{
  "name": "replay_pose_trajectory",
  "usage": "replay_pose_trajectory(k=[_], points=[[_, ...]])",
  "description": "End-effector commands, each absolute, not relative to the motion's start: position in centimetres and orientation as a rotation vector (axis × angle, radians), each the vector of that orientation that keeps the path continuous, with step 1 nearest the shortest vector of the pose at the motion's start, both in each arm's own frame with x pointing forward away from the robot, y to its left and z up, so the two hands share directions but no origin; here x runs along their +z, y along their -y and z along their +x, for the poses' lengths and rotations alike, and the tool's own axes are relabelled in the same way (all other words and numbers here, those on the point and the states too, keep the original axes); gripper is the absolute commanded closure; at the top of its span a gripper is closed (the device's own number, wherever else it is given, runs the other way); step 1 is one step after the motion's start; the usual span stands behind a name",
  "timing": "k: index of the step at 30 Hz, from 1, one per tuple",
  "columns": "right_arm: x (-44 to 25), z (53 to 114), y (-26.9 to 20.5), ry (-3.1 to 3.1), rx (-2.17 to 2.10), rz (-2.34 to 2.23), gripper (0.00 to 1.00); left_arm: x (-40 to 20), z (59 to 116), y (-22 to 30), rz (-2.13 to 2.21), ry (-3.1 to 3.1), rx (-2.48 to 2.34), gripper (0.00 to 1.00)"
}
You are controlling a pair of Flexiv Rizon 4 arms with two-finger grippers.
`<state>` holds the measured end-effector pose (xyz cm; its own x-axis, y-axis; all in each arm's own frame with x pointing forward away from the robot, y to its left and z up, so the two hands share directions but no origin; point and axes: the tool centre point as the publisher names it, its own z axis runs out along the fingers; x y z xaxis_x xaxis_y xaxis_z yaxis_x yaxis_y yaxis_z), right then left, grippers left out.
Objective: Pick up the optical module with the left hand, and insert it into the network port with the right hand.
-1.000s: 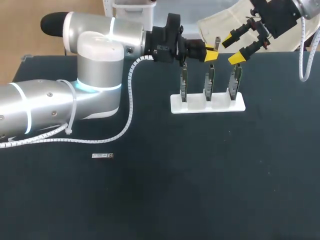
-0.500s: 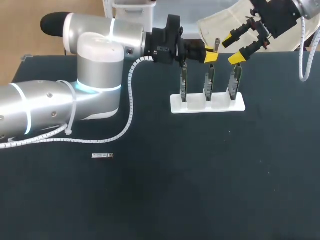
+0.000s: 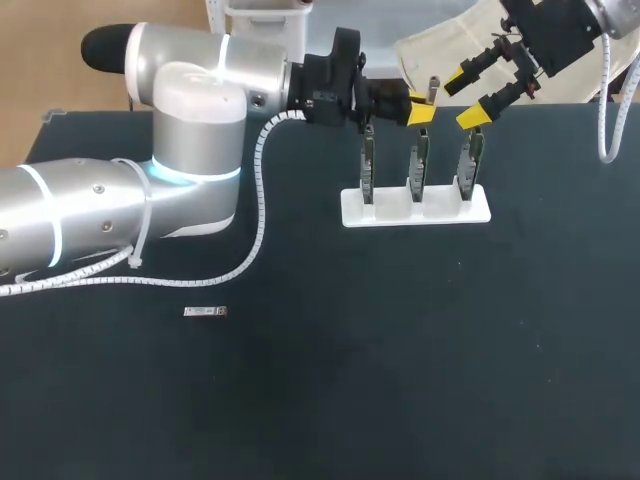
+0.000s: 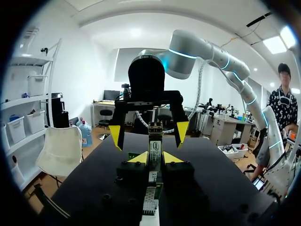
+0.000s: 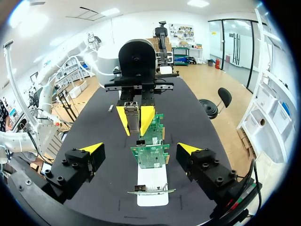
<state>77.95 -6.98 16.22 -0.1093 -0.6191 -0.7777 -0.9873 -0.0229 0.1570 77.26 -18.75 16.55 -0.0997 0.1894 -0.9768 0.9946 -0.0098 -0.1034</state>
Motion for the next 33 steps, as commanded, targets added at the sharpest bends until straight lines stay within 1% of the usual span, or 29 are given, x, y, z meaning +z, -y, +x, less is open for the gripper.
replay_pose_trajectory(k=[1,33], points=[[16.17,77.74,7.00,-1.766,0.978,-1.673,0.00,16.28,77.44,18.95,1.312,-1.415,-1.212,1.00],[16.17,77.74,7.00,-1.766,0.978,-1.673,0.00,16.38,77.64,18.51,1.341,-1.430,-1.213,1.00]])
